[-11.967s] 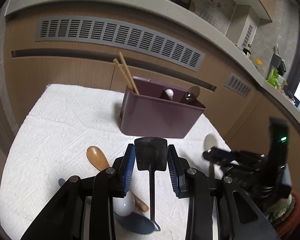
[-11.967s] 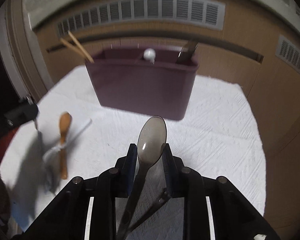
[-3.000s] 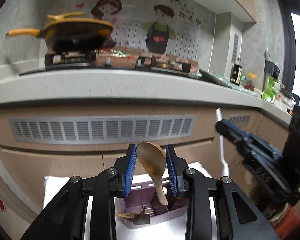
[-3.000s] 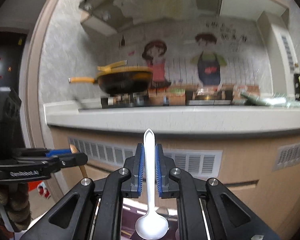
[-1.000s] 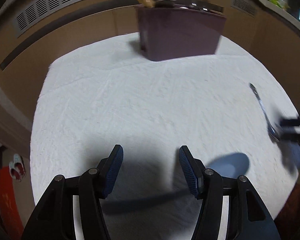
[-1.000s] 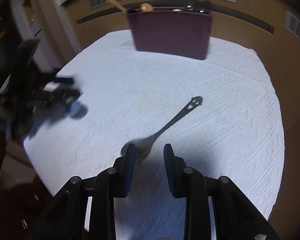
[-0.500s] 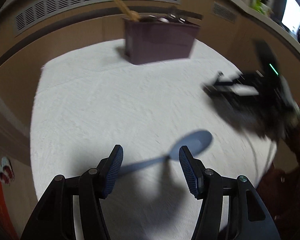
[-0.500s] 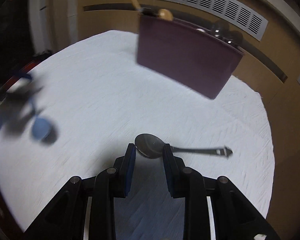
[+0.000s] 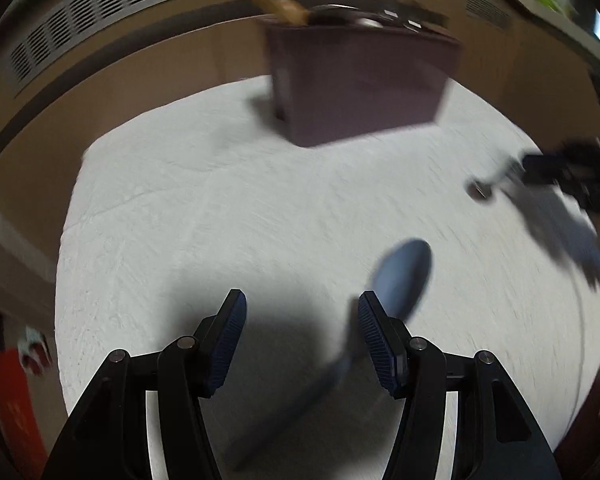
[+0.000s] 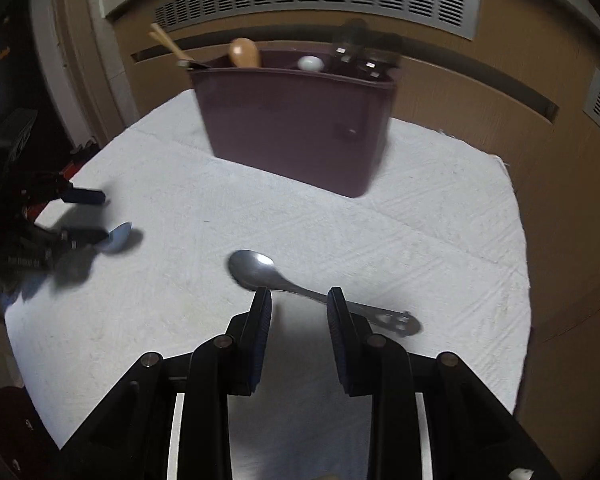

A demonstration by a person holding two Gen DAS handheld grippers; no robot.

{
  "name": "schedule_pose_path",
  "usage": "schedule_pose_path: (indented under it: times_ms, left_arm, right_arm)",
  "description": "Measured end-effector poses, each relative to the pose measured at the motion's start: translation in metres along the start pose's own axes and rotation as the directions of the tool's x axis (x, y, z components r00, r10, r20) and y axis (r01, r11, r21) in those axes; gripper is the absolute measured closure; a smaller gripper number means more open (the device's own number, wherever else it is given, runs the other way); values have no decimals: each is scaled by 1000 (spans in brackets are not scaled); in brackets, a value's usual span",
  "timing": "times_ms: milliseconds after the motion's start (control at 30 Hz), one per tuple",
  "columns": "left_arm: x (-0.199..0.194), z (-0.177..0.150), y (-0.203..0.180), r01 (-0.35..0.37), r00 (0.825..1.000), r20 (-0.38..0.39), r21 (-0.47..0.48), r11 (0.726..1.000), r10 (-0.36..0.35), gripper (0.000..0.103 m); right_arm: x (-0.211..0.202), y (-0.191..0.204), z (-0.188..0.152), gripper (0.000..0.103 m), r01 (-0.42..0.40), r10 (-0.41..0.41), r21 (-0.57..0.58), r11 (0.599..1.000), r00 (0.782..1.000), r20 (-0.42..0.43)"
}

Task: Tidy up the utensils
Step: 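Lower the right tool onto the metal spoon and grasp it, then grasp the blue plastic spoon with the left tool and lift it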

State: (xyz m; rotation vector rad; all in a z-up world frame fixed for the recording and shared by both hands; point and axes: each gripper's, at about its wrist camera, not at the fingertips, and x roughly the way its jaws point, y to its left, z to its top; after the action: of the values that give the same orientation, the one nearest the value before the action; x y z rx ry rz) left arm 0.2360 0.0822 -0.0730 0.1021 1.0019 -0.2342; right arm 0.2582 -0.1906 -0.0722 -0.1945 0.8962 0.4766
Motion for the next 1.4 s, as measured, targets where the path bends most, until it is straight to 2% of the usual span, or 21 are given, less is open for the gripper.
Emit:
schedule_pose_path:
  times_ms: [67, 133, 233, 367, 467, 533, 600, 667, 733, 833, 933, 1000, 1100, 1233, 1267, 1300, 1400]
  left_arm:
    - [1, 2, 14, 26, 1000, 6, -72, 997, -25, 44]
    - [-3, -2, 25, 98, 995, 7, -113, 989, -98, 44]
    - [-14, -16, 23, 166, 986, -7, -87, 982, -167, 44]
    - [-21, -37, 21, 164, 985, -41, -77, 983, -168, 44]
    - [-29, -49, 25, 189, 981, -18, -137, 972, -193, 44]
    - [-32, -54, 22, 221, 974, -10, -171, 960, -226, 44]
    - [-35, -57, 14, 233, 971, -9, -175, 957, -238, 44]
    - [-36, -57, 1, 248, 967, -12, -159, 956, -253, 44]
    - [-35, -58, -11, 256, 965, -15, -148, 955, -261, 44]
    - [-35, -56, -28, 226, 973, -15, -127, 966, -230, 44]
    - [-32, -54, -41, 170, 985, -23, -69, 983, -172, 44]
    - [-32, -53, -41, 166, 986, -29, -47, 985, -167, 43]
    - [-35, -53, -40, 187, 982, -30, -12, 982, -187, 43]
    - [-38, -49, -54, 192, 981, -39, 95, 977, -189, 43]
    - [-37, -47, -58, 189, 982, -44, 129, 973, -185, 43]
    - [-36, -45, -60, 183, 983, -48, 151, 971, -177, 43]
    - [-28, -33, -62, 114, 993, -40, 196, 974, -109, 43]
  right_arm:
    - [7, -19, 1, 76, -11, 12, 67, 998, 1000, -10]
    - [18, -39, 4, 76, -26, 29, 131, 991, 999, -18]
    - [34, -59, 10, 76, -37, 43, 183, 982, 999, -30]
    - [43, -77, 17, 73, -104, 114, 260, 960, 993, -21]
    - [38, -73, 8, 71, -177, 190, 300, 937, 982, -12]
    - [29, -62, -5, 70, -243, 259, 303, 922, 966, -12]
    - [21, -46, -20, 69, -294, 312, 298, 908, 950, -14]
    - [13, -25, -29, 69, -305, 324, 274, 912, 946, -26]
    - [7, -4, -32, 69, -286, 301, 208, 936, 952, -47]
    - [3, 26, -24, 69, -95, 97, 60, 994, 995, -34]
    - [18, 37, -10, 69, 15, -14, 13, 1000, 999, -37]
    - [31, 42, 1, 69, 31, -31, -6, 1000, 998, -56]
    - [45, 49, 19, 70, 62, -64, -60, 996, 997, -36]
    - [56, 41, 33, 71, 28, -30, -32, 999, 999, -39]
    - [56, 39, 35, 73, 22, -23, -23, 1000, 999, -43]
    - [56, 38, 36, 77, 21, -21, -14, 1000, 999, -47]
    - [48, 40, 29, 77, 25, -26, -13, 1000, 999, -34]
